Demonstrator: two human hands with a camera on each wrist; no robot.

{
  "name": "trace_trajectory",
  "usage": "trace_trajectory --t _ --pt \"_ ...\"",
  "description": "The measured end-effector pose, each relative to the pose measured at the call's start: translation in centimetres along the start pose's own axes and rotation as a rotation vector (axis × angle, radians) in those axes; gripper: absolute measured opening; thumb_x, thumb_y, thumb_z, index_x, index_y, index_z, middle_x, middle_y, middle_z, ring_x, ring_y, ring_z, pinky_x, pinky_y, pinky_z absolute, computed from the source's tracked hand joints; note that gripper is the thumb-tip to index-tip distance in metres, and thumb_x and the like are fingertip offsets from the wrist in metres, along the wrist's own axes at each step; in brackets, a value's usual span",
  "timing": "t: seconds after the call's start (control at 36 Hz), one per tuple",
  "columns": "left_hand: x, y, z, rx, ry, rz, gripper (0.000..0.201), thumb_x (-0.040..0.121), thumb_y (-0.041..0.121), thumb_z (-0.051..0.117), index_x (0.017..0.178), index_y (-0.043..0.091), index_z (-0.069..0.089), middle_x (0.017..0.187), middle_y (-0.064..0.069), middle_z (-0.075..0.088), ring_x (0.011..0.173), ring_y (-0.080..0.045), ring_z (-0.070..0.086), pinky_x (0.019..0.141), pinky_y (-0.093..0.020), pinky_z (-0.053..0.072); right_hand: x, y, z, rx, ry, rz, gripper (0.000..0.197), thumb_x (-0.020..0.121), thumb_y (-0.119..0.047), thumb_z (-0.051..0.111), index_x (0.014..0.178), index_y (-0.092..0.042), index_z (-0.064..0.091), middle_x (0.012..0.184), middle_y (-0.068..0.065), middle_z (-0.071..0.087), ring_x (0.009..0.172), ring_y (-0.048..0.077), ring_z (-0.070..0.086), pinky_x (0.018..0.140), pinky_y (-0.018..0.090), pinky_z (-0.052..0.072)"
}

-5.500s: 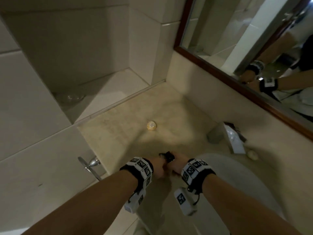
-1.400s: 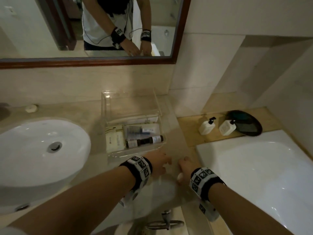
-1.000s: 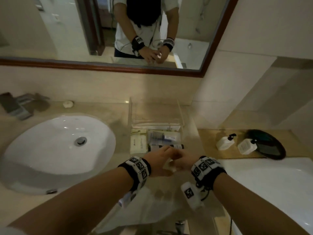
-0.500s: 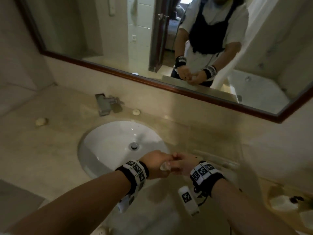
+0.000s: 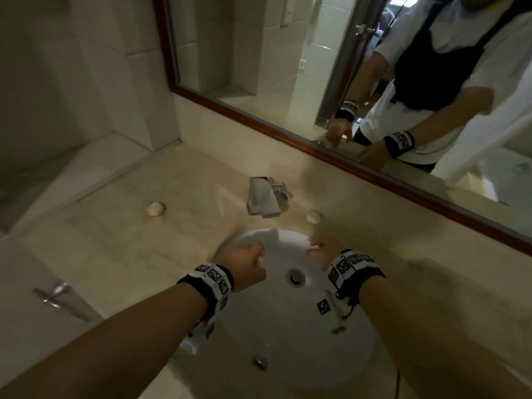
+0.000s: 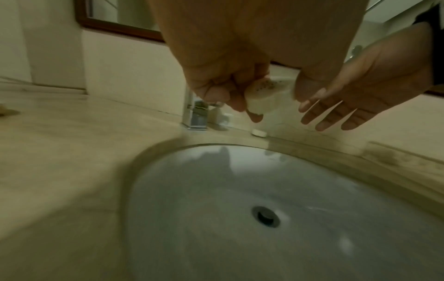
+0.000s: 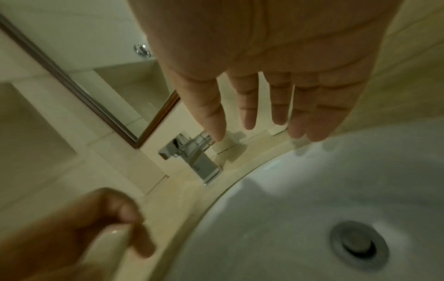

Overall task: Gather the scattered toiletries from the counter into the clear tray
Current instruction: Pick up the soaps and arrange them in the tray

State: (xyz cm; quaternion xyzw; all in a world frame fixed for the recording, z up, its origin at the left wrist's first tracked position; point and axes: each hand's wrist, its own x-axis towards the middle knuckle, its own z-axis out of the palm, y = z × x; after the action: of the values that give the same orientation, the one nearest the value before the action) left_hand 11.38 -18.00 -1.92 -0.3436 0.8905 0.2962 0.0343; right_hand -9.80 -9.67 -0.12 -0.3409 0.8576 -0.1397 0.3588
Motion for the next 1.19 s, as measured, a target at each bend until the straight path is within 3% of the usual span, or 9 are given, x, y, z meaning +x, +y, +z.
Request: trace_trajectory --t 0.14,0.22,0.33,0.53,0.78,0.92,1.03,1.14,1.19 --pt "2.2 -4.7 -2.8 0.045 0.031 0.008 0.039 0.087 0.032 0.055 0.121 0.013 0.045 0.108 -0.008 0.058 0.092 -0.027 0.054 0.080 -0.033 0.048 6.8 -2.4 0.1 -0.279 0.062 0.029 0.056 0.090 -0.031 0.057 0.140 -0.011 0.040 0.146 0.012 0.039 0.132 0.031 0.041 0.110 0.038 0.035" --pt "3.6 -6.6 -3.8 -0.022 0.030 -0.017 0.040 0.089 0.026 0.056 0.124 0.012 0.044 0.109 -0.010 0.058 0.092 -0.028 0.057 0.080 -0.034 0.050 10.5 -3.0 0.3 -0.383 0.086 0.069 0.048 0.098 -0.030 0.042 0.141 -0.008 0.037 0.148 0.013 0.039 0.133 0.032 0.041 0.111 0.041 0.034" --pt "5.6 -9.2 -4.0 -0.042 -0.038 -0.023 0.036 0.092 0.024 0.051 0.126 0.013 0.042 0.121 -0.009 0.047 0.092 -0.026 0.052 0.082 -0.033 0.044 13.7 -2.6 0.9 -0.528 0.074 0.066 0.041 0.096 -0.023 0.042 0.135 -0.009 0.046 0.141 0.011 0.047 0.123 0.035 0.051 0.104 0.043 0.042" --pt "7.7 -10.8 -3.9 0.011 -0.071 -0.003 0.026 0.095 0.027 0.047 0.117 0.015 0.045 0.108 -0.004 0.044 0.081 -0.022 0.045 0.076 -0.032 0.040 15.0 -2.7 1.9 -0.669 0.083 0.038 0.058 0.096 -0.019 0.044 0.149 -0.018 0.020 0.158 0.007 0.011 0.142 0.032 0.024 0.114 0.044 0.030" --pt "9.0 -10.6 -3.7 0.018 -0.092 0.010 0.024 0.094 0.027 0.047 0.113 0.013 0.045 0.110 -0.009 0.048 0.091 -0.026 0.051 0.081 -0.035 0.042 15.4 -3.5 1.7 -0.711 0.123 0.144 0.058 0.096 -0.025 0.051 0.144 -0.007 0.025 0.154 0.021 0.013 0.141 0.034 0.023 0.116 0.044 0.025" --pt "9.2 -11.2 -4.5 -0.001 -0.057 -0.032 0.025 0.095 0.035 0.049 0.105 0.012 0.049 0.103 -0.008 0.052 0.089 -0.026 0.052 0.079 -0.032 0.041 15.2 -2.4 1.7 -0.684 0.176 0.067 0.045 0.097 -0.023 0.044 0.139 -0.007 0.033 0.143 0.022 0.031 0.126 0.039 0.041 0.108 0.045 0.035" --pt "8.9 -11.5 -4.8 -0.003 -0.064 -0.066 0.020 0.098 0.025 0.044 0.102 0.007 0.053 0.104 -0.012 0.058 0.083 -0.023 0.048 0.077 -0.033 0.041 14.2 -2.3 2.2 -0.643 0.229 0.015 0.042 0.094 -0.019 0.046 0.134 -0.007 0.038 0.133 0.023 0.044 0.114 0.039 0.050 0.101 0.044 0.042" --pt "8.4 -11.4 -4.4 0.021 -0.091 -0.078 0.016 0.097 0.019 0.040 0.100 0.008 0.052 0.099 -0.012 0.057 0.082 -0.025 0.050 0.072 -0.032 0.038 12.6 -2.8 3.2 -0.470 0.099 0.043 0.059 0.094 -0.017 0.048 0.147 -0.013 0.023 0.142 0.019 0.043 0.123 0.037 0.049 0.101 0.039 0.043" --pt "8.3 -11.3 -4.2 0.010 -0.101 -0.080 0.016 0.096 0.018 0.041 0.103 0.008 0.051 0.101 -0.013 0.059 0.079 -0.022 0.046 0.071 -0.031 0.037 11.1 -3.4 3.9 -0.482 -0.046 0.050 0.065 0.094 -0.027 0.051 0.149 -0.014 0.018 0.142 0.013 0.044 0.121 0.033 0.051 0.090 0.033 0.046"
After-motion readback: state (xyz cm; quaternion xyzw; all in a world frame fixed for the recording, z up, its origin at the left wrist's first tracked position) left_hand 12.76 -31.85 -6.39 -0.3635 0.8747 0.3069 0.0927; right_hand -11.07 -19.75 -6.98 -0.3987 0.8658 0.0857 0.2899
